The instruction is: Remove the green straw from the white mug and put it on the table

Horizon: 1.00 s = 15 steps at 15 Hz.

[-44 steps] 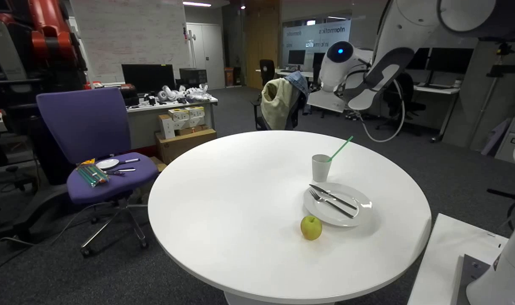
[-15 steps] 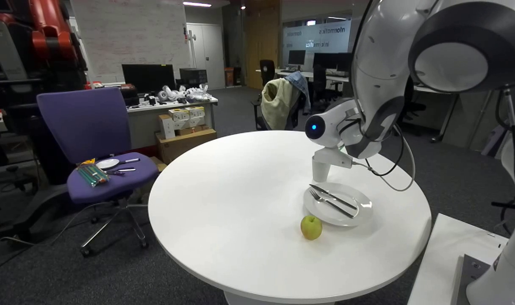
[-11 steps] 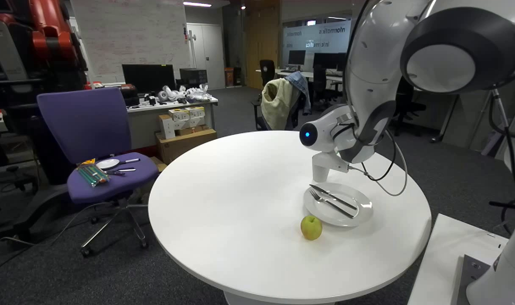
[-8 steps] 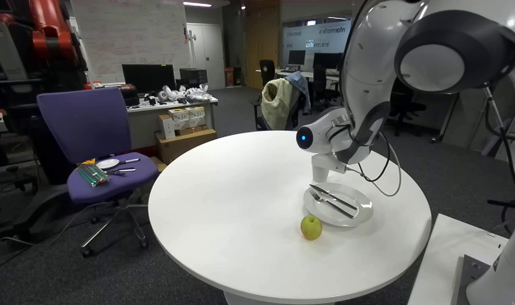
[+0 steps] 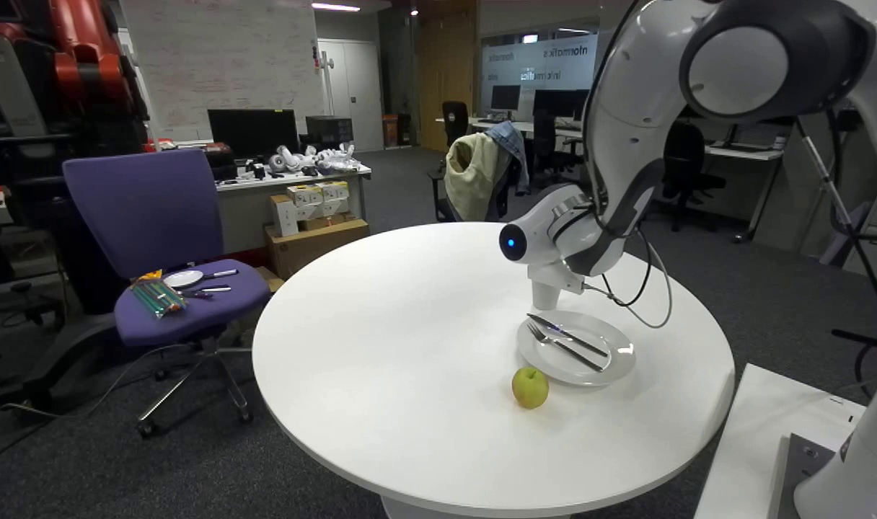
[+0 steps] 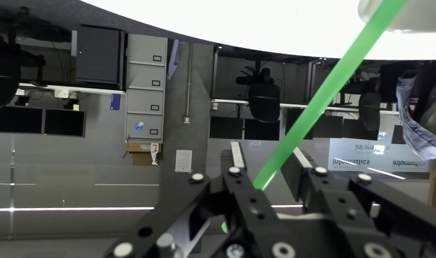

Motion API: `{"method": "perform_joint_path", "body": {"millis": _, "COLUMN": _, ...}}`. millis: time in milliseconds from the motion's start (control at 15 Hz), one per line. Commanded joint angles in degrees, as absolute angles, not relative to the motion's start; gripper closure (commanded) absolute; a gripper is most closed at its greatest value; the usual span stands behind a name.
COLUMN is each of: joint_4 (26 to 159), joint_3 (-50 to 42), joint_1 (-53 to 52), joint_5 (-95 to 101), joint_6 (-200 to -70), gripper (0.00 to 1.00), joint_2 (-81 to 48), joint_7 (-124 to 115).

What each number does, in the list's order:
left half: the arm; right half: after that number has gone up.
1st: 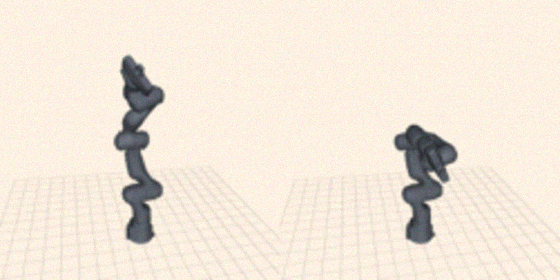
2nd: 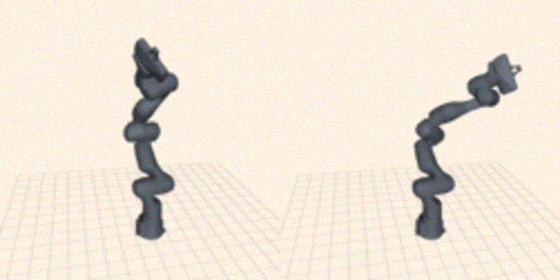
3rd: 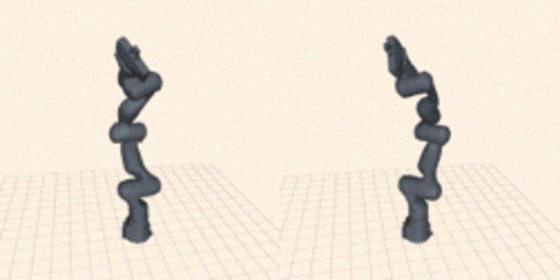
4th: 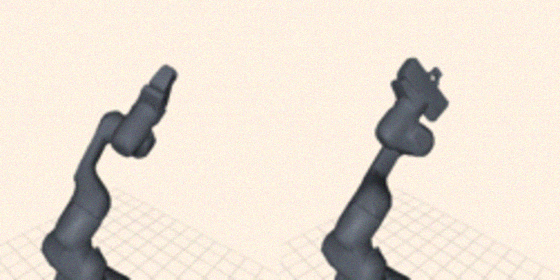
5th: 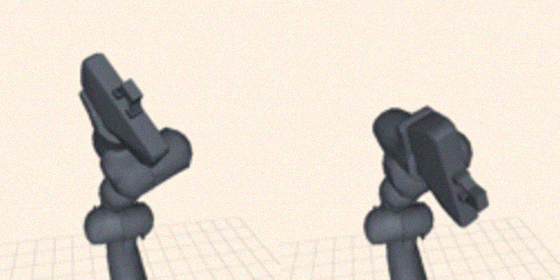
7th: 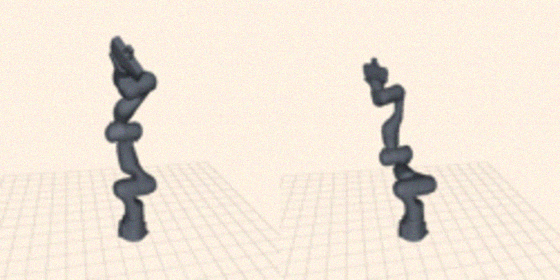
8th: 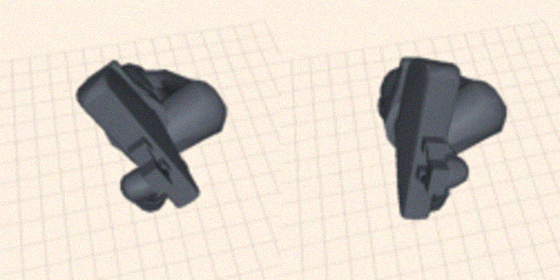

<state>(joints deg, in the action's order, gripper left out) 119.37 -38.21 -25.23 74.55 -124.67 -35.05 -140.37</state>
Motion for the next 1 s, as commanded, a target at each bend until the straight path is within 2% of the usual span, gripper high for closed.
{"method": "perform_joint_path", "body": {"millis": 0, "joint_4": 119.1, "joint_3": -26.4, "joint_1": -14.2, "joint_5": 80.9, "joint_6": -118.7, "gripper": 0.94, "joint_2": -29.2, "joint_7": -141.6}}
{"method": "perform_joint_path", "body": {"millis": 67, "joint_4": 119.1, "joint_3": -23.2, "joint_1": -11.5, "joint_5": 81.9, "joint_6": -117.4, "gripper": 0.99, "joint_2": -28.4, "joint_7": -141.6}}
{"method": "perform_joint_path", "body": {"millis": 400, "joint_4": 119.6, "joint_3": -13.4, "joint_1": -2.5, "joint_5": 84.4, "joint_6": -115.5, "gripper": 1.0, "joint_2": -25.6, "joint_7": -141.5}}
{"method": "perform_joint_path", "body": {"millis": 933, "joint_4": 121.2, "joint_3": -9.3, "joint_1": 2.0, "joint_5": 89.6, "joint_6": -116.3, "gripper": 1.0, "joint_2": -13.9, "joint_7": -142.3}}
